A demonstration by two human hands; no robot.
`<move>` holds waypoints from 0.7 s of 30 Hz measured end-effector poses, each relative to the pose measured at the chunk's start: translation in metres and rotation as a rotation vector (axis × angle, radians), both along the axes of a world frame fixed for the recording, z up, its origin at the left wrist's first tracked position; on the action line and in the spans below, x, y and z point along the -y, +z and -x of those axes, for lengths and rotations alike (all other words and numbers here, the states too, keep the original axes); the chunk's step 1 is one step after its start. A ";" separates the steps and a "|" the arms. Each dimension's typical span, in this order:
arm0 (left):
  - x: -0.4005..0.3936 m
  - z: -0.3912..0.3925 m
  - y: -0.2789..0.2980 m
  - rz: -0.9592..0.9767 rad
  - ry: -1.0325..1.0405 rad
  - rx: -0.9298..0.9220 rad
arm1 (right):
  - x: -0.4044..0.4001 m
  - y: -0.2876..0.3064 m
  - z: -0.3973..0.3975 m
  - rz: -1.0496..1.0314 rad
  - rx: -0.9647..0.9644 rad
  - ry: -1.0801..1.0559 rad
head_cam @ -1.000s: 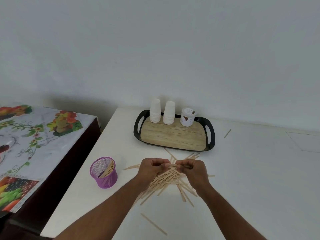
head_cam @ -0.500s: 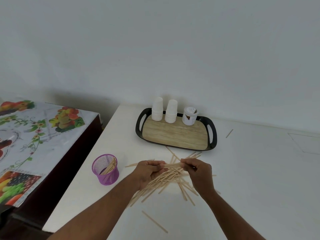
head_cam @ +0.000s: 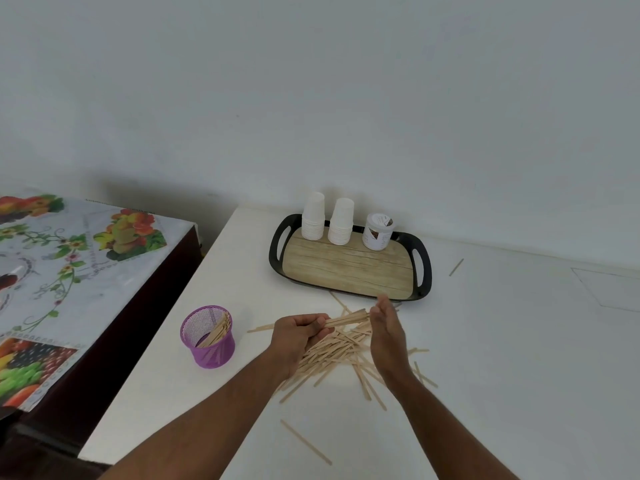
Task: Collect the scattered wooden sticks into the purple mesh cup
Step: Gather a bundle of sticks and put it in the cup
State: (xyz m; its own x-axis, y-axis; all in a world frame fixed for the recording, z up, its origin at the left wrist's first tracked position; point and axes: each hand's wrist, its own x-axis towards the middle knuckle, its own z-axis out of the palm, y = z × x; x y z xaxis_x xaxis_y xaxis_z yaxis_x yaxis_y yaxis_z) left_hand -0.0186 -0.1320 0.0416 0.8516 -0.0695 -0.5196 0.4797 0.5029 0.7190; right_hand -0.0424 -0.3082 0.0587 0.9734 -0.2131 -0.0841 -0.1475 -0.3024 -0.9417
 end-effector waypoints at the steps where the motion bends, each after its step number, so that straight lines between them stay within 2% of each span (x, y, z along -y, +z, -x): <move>1: 0.002 -0.001 0.001 -0.004 -0.012 0.020 | -0.004 -0.001 0.002 0.020 -0.022 0.068; 3: 0.005 -0.002 0.001 -0.018 -0.031 0.051 | -0.011 -0.006 0.006 0.052 -0.037 0.170; 7: 0.004 -0.003 0.000 -0.020 -0.042 0.066 | -0.005 -0.008 0.003 0.021 -0.025 0.144; 9: 0.002 -0.002 0.000 -0.023 -0.048 0.062 | -0.001 -0.008 0.003 0.000 -0.035 0.235; 12: -0.004 -0.003 -0.002 -0.025 -0.048 0.047 | 0.003 -0.010 0.002 0.106 -0.035 0.340; 15: -0.010 -0.003 -0.003 -0.045 -0.050 0.035 | 0.012 -0.006 -0.002 0.197 0.078 0.275; 19: -0.015 -0.004 -0.001 -0.051 -0.074 0.039 | 0.017 -0.003 -0.009 0.374 0.262 0.339; 21: -0.017 -0.005 0.000 -0.044 -0.088 0.045 | 0.016 -0.002 -0.013 0.385 0.299 0.321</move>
